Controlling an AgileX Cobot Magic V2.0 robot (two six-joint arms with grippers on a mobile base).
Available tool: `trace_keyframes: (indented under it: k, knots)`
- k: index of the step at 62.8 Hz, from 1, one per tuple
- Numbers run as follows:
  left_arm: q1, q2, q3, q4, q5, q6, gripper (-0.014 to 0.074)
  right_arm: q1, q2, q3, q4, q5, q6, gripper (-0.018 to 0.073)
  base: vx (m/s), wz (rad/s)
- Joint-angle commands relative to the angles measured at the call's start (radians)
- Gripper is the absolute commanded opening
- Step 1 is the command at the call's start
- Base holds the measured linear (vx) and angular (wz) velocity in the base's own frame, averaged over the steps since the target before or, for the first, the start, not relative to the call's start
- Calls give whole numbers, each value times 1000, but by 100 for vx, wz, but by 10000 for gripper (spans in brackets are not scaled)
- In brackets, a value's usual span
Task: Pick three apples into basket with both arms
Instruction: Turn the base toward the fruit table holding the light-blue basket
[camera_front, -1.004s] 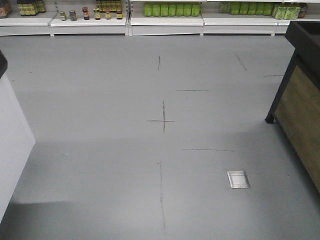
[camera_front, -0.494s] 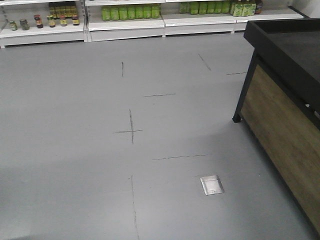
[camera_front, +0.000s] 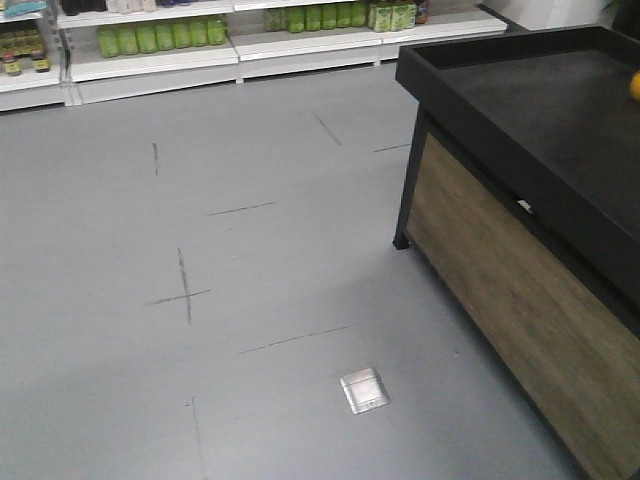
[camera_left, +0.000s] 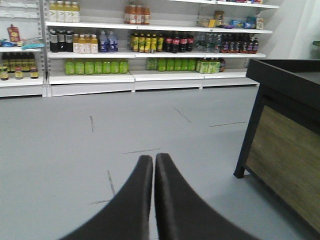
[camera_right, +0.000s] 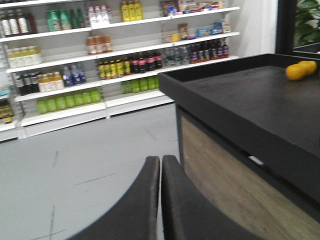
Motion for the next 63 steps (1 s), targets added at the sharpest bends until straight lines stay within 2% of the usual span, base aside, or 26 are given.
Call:
trace_keyframes:
  k: [1,63]
  knots:
    - [1,-14,9,-1,-66,2,-6,-5,-13,11,-11,-74,-2,-4,23,-39]
    - [1,-14,9,-1,-66,2,-6,-5,-13,11,-11,-74,-2,-4,16,-52]
